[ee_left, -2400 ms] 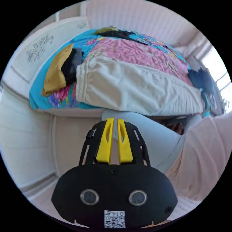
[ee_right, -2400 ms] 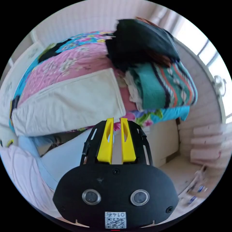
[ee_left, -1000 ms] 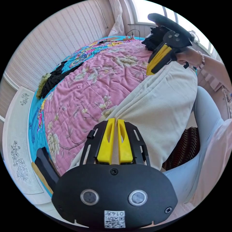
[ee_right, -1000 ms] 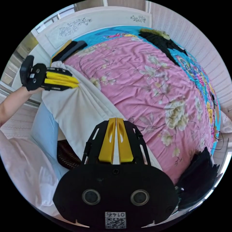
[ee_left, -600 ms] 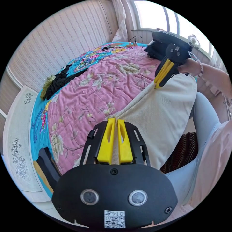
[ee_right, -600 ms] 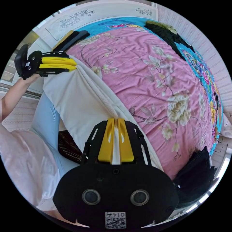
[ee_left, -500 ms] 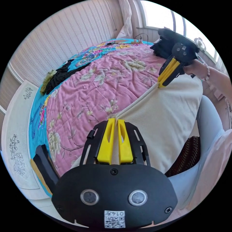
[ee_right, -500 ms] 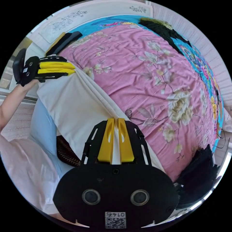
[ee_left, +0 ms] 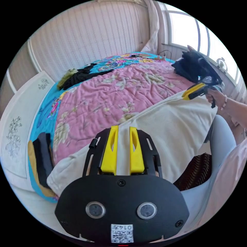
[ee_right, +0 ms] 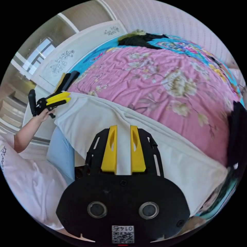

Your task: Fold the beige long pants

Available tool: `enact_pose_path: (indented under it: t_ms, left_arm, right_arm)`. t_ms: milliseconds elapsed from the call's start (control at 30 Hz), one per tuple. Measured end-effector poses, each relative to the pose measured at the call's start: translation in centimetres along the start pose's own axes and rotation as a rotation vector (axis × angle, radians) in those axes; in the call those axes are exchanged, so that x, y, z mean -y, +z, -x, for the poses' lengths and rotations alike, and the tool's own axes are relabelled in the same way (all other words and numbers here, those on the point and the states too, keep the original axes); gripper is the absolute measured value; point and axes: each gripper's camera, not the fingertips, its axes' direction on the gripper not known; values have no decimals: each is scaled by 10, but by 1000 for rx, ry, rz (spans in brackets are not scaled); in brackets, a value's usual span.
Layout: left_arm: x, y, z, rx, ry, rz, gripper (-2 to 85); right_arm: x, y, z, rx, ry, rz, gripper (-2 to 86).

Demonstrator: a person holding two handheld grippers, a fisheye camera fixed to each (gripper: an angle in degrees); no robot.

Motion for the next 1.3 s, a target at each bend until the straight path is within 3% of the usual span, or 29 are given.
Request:
enact_pose_path:
  t_ms: [167,233,333,433,533,700,833,1167,1300]
  left_arm:
    - [-81,-55,66,223,-275,35,99]
    - [-115,-72,104,333,-427,60,127]
    - [-133,-76,135,358,-531,99,135]
    - [-137,-52,153,284,-576,141,129]
    - [-142,-7,159,250,-608,249,121]
    - [-139,7,151,393,-539,243,114]
    - [-147,6,161,342,-564,233,112]
    - [-147,16,168,315,-554,291,112]
    - [-146,19,169,296,-557,311,108]
  right_arm:
    - [-127,-84,-92,-195,423,-151,74]
    - [-210,-120,-147,-216,767,-275,75]
    - [-300,-152,-192,-216,1091,-352,90]
    - [-355,-167,-210,-180,1241,-413,125]
    - [-384,-167,-227,-23,1295,-474,141]
    - [-414,-163,-248,102,1359,-540,155]
    - [-423,-156,-264,244,1351,-606,139]
    - [-424,-141,-280,303,1314,-476,63]
    - [-401,-183,-252,199,1099,-535,30]
